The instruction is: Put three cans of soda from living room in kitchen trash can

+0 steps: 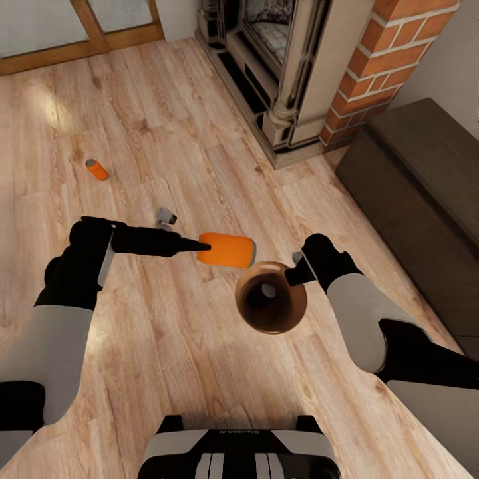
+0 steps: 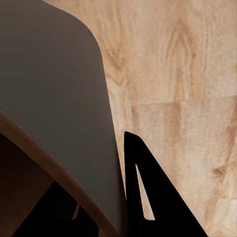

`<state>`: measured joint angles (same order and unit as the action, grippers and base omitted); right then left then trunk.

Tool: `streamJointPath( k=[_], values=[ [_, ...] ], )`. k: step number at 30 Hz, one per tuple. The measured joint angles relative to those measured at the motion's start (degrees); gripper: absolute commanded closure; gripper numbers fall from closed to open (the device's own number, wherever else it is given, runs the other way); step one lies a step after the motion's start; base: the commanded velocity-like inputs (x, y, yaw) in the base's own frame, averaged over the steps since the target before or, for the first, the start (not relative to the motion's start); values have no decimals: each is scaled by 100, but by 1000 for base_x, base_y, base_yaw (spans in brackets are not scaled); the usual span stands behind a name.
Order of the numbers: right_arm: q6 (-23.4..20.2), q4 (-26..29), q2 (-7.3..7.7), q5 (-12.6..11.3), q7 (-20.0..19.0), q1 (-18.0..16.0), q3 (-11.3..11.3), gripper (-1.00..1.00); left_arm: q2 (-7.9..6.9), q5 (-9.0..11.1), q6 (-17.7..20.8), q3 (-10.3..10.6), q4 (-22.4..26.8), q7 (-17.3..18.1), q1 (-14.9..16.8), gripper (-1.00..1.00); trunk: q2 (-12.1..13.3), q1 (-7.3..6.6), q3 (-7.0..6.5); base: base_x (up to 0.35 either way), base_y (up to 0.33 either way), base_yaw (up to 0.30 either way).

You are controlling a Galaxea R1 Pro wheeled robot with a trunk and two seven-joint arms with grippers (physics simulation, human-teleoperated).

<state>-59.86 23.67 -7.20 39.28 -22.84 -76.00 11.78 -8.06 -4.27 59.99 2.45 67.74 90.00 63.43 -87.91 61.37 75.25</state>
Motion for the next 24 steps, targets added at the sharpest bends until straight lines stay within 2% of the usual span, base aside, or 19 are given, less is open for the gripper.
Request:
streamJointPath(
  k=[6,13,19,22,24],
  values=[
    [8,16,-16,47,19,-2,1,100,53,9,0,293,43,0,-65,100,241,-132,-108,0,0,0],
    [9,26,-24,39,22,-4,3,100,60,25,1,379,67,0,-83,100,242,-132,-108,0,0,0],
    [7,29,-55,22,21,-15,5,100,139,24,1,663,68,0,-85,100,242,-132,-108,0,0,0],
    [6,31,-87,11,24,-32,6,100,318,25,1,794,67,-400,-92,100,242,-132,-108,0,0,0],
    [9,34,-122,31,29,-48,4,100,450,23,0,987,65,-716,-94,100,242,-132,-108,0,0,0]
  ],
)
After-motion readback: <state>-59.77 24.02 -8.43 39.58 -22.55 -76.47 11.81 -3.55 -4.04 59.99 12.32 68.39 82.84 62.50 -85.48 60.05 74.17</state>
